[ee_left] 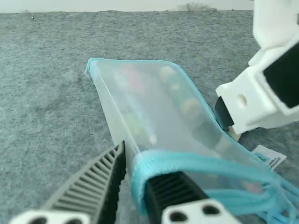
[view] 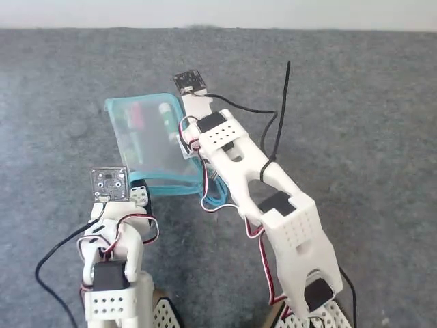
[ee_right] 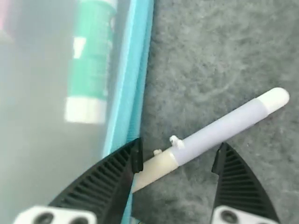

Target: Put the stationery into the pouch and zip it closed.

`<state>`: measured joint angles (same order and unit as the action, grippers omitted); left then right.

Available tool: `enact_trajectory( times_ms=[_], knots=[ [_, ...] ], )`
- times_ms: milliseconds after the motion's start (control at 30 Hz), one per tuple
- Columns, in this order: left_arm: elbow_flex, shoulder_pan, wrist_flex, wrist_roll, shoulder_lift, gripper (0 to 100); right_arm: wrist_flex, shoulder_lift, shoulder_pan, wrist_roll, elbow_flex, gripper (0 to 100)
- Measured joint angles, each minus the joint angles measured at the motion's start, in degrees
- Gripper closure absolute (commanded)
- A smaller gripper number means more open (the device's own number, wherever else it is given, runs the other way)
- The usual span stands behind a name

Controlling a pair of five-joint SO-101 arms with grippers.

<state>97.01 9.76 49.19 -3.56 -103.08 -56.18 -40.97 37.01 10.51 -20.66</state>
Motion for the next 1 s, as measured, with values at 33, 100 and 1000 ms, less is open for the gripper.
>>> enact_trajectory(
  times_ms=[33,100,1000],
  knots=[
    [0.0,0.0,0.0,0.0,0.0,99,-0.7,-0.4,-0.4,0.0,-0.4,74.6],
    [0.0,0.0,0.0,0.0,0.0,99,-3.1,-0.9,-1.5,0.3,-1.5,80.0],
    [0.0,-0.1,0.0,0.0,0.0,99,-44.2,13.1,-24.0,-27.8,-13.7,98.2]
  ],
)
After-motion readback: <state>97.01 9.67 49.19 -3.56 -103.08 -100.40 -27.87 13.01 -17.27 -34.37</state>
